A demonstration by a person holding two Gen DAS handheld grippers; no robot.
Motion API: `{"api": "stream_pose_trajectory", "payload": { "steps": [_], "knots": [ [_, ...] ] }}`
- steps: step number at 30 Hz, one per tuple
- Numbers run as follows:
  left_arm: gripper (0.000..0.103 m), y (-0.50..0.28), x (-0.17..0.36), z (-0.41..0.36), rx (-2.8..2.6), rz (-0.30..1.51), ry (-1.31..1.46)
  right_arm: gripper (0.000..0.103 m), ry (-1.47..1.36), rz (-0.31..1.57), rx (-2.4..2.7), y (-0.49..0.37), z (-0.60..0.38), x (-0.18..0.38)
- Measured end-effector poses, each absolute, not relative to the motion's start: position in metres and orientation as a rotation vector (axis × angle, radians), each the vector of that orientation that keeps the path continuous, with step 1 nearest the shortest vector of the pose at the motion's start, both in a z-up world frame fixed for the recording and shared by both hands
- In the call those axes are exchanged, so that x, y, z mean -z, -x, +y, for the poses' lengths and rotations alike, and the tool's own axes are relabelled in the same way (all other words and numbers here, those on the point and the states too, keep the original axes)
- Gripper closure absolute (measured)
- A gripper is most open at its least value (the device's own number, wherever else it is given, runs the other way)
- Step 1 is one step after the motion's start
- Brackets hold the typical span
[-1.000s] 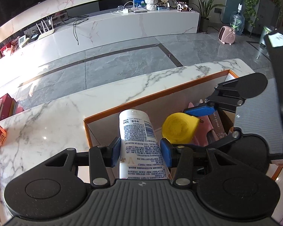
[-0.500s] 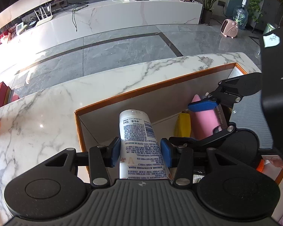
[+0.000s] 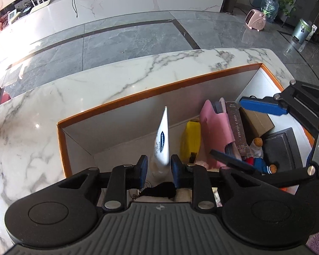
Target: Organize objects
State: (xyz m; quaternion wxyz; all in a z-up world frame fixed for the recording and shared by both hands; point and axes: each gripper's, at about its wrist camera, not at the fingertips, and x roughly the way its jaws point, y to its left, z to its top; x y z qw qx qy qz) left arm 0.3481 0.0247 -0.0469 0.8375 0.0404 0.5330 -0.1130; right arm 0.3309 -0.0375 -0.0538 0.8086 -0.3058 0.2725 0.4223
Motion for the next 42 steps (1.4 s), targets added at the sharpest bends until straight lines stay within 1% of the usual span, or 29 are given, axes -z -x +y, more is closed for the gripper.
{"api": "stream_pose_trajectory", "payload": {
  "steps": [3, 4, 14, 17, 20, 22, 23, 24, 27, 32, 34, 37, 42],
  "knots": [
    [0.082, -0.348, 0.045, 0.021, 0.230, 1.113, -0.108, 0.036, 0.636, 0.595, -0.902, -0.329, -0.043, 0.056],
    [0.083, -0.347, 0.044, 0.020, 0.234, 1.103, -0.113, 0.036, 0.630, 0.600, -0.902, -0.329, -0.043, 0.056],
    [0.083, -0.330, 0.026, 0.009, 0.235, 1.046, -0.169, 0.036, 0.585, 0.622, -0.897, -0.325, -0.054, 0.050],
    [0.078, -0.318, 0.015, 0.004, 0.234, 1.016, -0.187, 0.036, 0.587, 0.611, -0.898, -0.318, -0.059, 0.039],
    [0.071, -0.306, 0.003, 0.003, 0.235, 0.982, -0.187, 0.036, 0.581, 0.599, -0.898, -0.309, -0.064, 0.026],
    [0.063, -0.296, -0.005, 0.001, 0.242, 0.953, -0.188, 0.035, 0.561, 0.598, -0.899, -0.304, -0.070, 0.017],
    [0.060, -0.291, -0.008, 0.001, 0.245, 0.941, -0.189, 0.035, 0.548, 0.601, -0.900, -0.302, -0.072, 0.013],
    [0.057, -0.285, -0.012, 0.000, 0.249, 0.922, -0.190, 0.035, 0.533, 0.604, -0.901, -0.299, -0.075, 0.008],
    [0.052, -0.267, -0.024, -0.001, 0.254, 0.860, -0.182, 0.031, 0.480, 0.616, -0.893, -0.291, -0.086, -0.005],
    [0.041, -0.232, -0.043, 0.001, 0.231, 0.705, -0.145, 0.026, 0.379, 0.625, -0.845, -0.275, -0.108, -0.026],
    [0.028, -0.219, -0.049, 0.004, 0.208, 0.650, -0.132, 0.022, 0.334, 0.610, -0.827, -0.266, -0.118, -0.031],
    [0.021, -0.199, -0.051, 0.006, 0.167, 0.594, -0.117, 0.020, 0.264, 0.599, -0.785, -0.251, -0.135, -0.035],
    [0.020, -0.167, -0.041, 0.004, 0.075, 0.481, -0.083, 0.015, 0.118, 0.619, -0.725, -0.218, -0.163, -0.031]
  ]
}}
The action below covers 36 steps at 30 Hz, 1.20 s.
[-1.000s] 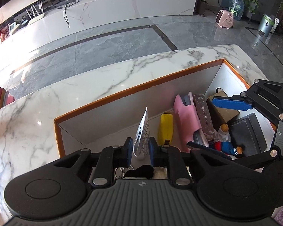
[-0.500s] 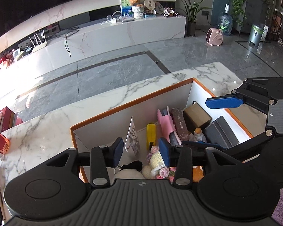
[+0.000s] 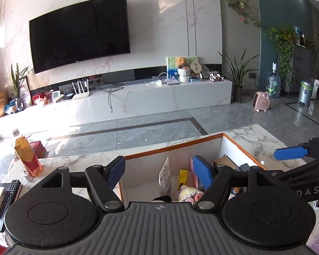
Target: Organize objects
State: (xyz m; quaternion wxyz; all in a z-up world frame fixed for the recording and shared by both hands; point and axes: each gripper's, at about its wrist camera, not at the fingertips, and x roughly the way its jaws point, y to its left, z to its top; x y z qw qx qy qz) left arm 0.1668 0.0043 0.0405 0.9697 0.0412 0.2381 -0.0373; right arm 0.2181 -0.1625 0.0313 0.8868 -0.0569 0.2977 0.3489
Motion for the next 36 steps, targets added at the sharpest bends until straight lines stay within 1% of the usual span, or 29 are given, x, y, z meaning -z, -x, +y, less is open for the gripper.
{"api": "stream_pose_trajectory", "payload": {
  "steps": [5, 6, 7, 11, 15, 20, 22, 27, 36],
  "knots": [
    [0.019, -0.144, -0.025, 0.004, 0.024, 0.404, 0.000, 0.013, 0.052, 0.545, -0.689, -0.181, -0.181, -0.025],
    [0.018, -0.140, -0.022, 0.003, 0.004, 0.382, 0.002, 0.013, 0.050, 0.527, -0.677, -0.175, -0.183, -0.023],
    [0.015, -0.136, -0.020, 0.003, -0.008, 0.367, 0.001, 0.012, 0.044, 0.508, -0.667, -0.170, -0.187, -0.021],
    [0.014, -0.127, -0.008, -0.002, -0.043, 0.340, 0.009, 0.012, 0.030, 0.453, -0.632, -0.160, -0.191, -0.012],
    [0.013, -0.120, 0.007, -0.006, -0.084, 0.341, 0.008, 0.010, 0.084, 0.415, -0.583, -0.154, -0.184, 0.001],
    [0.012, -0.120, 0.024, -0.010, -0.103, 0.372, -0.029, 0.009, 0.086, 0.427, -0.620, -0.157, -0.183, 0.021],
    [0.012, -0.120, 0.029, -0.010, -0.111, 0.371, -0.025, 0.006, 0.089, 0.432, -0.618, -0.160, -0.183, 0.030],
    [0.012, -0.119, 0.046, -0.009, -0.137, 0.363, 0.005, 0.006, 0.097, 0.457, -0.602, -0.171, -0.184, 0.047],
    [0.012, -0.117, 0.056, -0.007, -0.156, 0.359, 0.012, 0.006, 0.070, 0.514, -0.577, -0.187, -0.185, 0.067]
  ]
}}
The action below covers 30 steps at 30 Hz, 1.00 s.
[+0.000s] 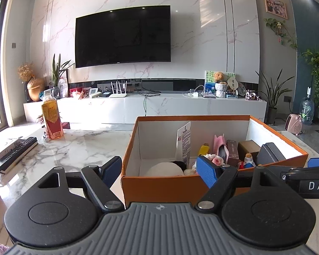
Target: Organize objects
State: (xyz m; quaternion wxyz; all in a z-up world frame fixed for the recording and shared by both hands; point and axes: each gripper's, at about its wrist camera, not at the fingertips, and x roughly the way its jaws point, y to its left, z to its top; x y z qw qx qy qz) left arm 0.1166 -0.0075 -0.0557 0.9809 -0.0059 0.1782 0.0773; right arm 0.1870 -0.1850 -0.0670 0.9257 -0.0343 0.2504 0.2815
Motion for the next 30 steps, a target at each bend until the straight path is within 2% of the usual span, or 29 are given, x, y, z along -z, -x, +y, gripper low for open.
{"api": "stream_pose_trajectory", "payload": {
  "steps": [30],
  "knots": [
    [0.012, -0.1171, 0.0581, -0.0075, -0.156, 0.381, -0.026, 0.006, 0.141, 0.490, -0.583, -0.1784, -0.1775, 0.0757]
  ]
}}
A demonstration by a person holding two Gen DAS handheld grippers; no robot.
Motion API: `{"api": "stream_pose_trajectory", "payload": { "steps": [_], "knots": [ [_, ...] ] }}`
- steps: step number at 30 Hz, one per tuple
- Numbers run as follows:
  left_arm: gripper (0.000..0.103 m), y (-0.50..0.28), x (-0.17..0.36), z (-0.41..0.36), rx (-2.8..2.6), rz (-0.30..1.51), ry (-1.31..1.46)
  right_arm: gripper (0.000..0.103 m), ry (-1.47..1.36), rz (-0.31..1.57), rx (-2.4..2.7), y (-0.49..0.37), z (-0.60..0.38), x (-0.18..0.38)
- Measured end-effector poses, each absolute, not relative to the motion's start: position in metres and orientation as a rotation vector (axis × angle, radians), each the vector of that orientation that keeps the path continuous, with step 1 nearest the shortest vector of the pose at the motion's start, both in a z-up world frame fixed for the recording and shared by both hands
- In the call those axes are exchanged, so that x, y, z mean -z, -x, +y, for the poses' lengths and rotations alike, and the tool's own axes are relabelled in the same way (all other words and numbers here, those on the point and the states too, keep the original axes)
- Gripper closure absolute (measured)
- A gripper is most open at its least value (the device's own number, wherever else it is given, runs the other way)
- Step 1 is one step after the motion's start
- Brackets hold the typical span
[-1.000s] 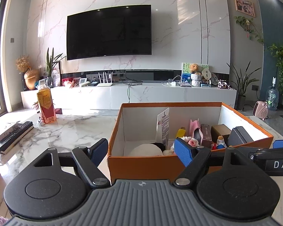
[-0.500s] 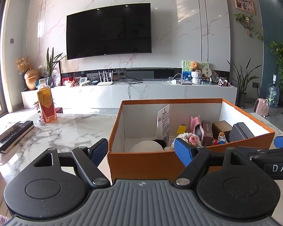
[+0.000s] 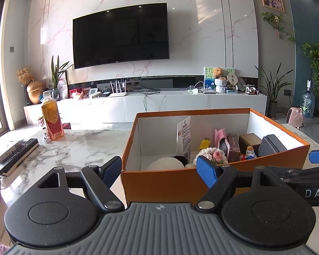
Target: Organize objects
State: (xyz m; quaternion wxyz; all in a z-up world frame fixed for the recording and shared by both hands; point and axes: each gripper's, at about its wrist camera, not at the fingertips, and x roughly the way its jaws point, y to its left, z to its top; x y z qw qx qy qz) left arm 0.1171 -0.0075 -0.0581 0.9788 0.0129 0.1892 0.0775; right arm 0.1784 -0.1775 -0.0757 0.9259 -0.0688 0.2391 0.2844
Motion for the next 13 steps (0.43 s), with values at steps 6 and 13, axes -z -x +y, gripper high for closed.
{"api": "stream_pose_trajectory", "payload": {
  "steps": [6, 13],
  "knots": [
    [0.012, -0.1164, 0.0577, -0.0077, -0.152, 0.376, -0.029, 0.006, 0.148, 0.487, -0.583, -0.1778, -0.1771, 0.0758],
    [0.011, -0.1158, 0.0573, -0.0086, -0.151, 0.378, -0.028, 0.006, 0.148, 0.487, -0.584, -0.1778, -0.1769, 0.0759]
  ]
}}
